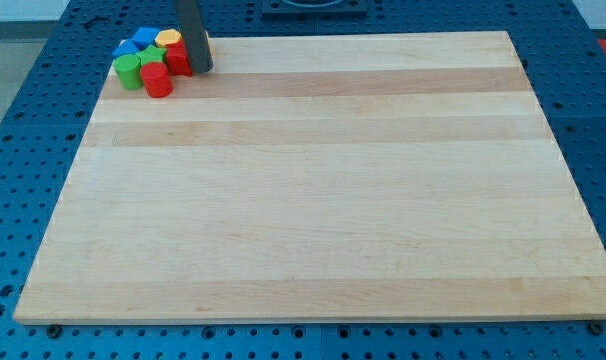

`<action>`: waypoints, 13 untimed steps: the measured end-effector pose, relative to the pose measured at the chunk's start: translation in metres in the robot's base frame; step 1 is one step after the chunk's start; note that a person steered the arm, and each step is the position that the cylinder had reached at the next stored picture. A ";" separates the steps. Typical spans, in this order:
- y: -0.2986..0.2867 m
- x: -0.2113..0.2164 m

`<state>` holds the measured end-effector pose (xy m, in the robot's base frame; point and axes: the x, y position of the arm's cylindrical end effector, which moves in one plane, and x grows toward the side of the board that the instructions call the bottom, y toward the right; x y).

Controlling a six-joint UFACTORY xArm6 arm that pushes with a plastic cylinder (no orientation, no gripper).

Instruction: Move your arm to the top left

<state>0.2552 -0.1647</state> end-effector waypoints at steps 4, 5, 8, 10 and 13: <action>0.000 0.102; -0.009 0.108; -0.138 0.104; -0.140 0.097; -0.140 0.009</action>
<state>0.2640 -0.3048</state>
